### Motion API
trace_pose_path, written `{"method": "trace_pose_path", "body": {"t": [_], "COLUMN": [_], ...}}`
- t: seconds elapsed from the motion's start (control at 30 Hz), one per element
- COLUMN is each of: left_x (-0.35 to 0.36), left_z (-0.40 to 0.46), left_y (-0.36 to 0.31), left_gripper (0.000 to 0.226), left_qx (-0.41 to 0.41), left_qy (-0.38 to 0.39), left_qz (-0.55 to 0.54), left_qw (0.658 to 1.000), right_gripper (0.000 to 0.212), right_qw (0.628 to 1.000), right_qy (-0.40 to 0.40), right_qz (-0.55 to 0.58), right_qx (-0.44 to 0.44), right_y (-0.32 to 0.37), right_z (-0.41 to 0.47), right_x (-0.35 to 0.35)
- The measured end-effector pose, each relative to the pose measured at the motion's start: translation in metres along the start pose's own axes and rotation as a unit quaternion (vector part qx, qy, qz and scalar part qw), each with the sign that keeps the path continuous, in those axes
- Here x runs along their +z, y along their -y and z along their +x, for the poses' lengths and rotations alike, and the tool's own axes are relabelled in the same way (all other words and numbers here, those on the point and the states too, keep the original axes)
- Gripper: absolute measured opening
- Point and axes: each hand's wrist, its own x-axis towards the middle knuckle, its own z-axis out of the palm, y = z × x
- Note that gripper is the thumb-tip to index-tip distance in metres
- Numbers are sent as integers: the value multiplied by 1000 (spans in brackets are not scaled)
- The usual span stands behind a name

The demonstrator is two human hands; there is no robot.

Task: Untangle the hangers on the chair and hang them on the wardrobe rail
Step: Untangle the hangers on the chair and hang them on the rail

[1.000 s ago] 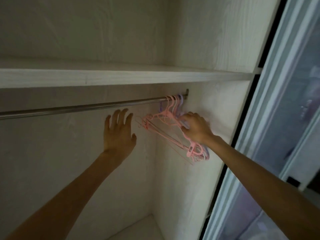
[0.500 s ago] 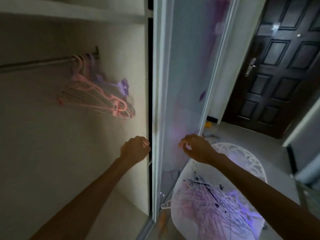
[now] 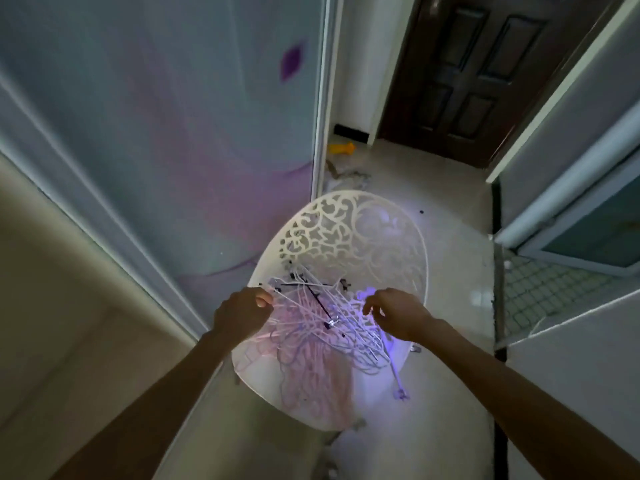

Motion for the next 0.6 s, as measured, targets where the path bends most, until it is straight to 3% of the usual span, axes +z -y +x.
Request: {"method": "trace_pose_path", "body": {"t": [0.37, 0.47, 0.6], "left_x": [146, 176, 201], "left_z": [88, 110, 124], "left_y": [97, 109, 110], "left_gripper": [36, 43, 23], "left_qx": [-151, -178, -241], "left_qy": [76, 138, 133], "left_qz": [-42, -46, -166], "left_qw": [985, 973, 947], "right_gripper": [33, 44, 71], "right_qw": [996, 993, 989], "right_qy": [65, 77, 105], "right_qz": [58, 73, 53], "right_qx": [34, 59, 85], "right_y": [-47, -50, -48], "right_z": [55, 75, 109], "right_x": [173, 210, 232]}}
